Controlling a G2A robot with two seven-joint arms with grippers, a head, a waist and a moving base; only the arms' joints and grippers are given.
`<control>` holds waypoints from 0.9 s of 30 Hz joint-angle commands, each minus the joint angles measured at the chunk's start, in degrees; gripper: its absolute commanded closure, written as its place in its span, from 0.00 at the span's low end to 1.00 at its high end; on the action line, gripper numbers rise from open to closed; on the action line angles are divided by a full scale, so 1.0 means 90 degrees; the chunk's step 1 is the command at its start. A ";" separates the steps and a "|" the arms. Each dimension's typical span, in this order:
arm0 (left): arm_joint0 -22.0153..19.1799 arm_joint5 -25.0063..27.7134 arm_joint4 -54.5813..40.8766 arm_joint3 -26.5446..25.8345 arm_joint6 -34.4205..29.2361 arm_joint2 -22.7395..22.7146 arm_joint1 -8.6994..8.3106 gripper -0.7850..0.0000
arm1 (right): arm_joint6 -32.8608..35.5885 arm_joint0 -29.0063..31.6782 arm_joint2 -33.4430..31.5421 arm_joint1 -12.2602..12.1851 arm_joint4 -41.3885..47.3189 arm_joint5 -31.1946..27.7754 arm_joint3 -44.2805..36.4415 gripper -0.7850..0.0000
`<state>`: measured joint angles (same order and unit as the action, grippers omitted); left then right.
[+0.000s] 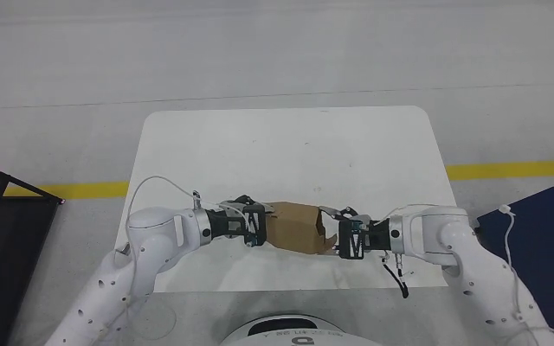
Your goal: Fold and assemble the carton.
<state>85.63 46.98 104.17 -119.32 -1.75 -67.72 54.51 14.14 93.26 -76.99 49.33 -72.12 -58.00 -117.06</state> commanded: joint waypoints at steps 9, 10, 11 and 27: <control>-0.0047 -0.0064 -0.0023 0.0031 -0.0036 0.0030 -0.0003 1.00 | -0.0059 -0.0071 0.0084 -0.0116 0.0022 0.0000 -0.0001 0.22; -0.0053 -0.0064 -0.0021 0.0034 -0.0041 0.0033 -0.0004 1.00 | -0.0062 -0.0080 0.0090 -0.0125 0.0028 0.0000 -0.0005 0.22; -0.0058 -0.0075 -0.0033 0.0041 -0.0036 0.0033 -0.0004 1.00 | -0.0051 -0.0092 0.0097 -0.0134 0.0016 0.0000 -0.0016 0.22; -0.0105 -0.0083 -0.0074 0.0083 -0.0062 0.0000 -0.0022 1.00 | 0.0183 -0.0212 0.0161 -0.0234 -0.0112 0.0000 -0.0168 0.52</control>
<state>84.72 46.16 103.49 -118.58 -2.31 -67.73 54.32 15.65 91.40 -75.59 47.25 -72.96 -58.00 -118.44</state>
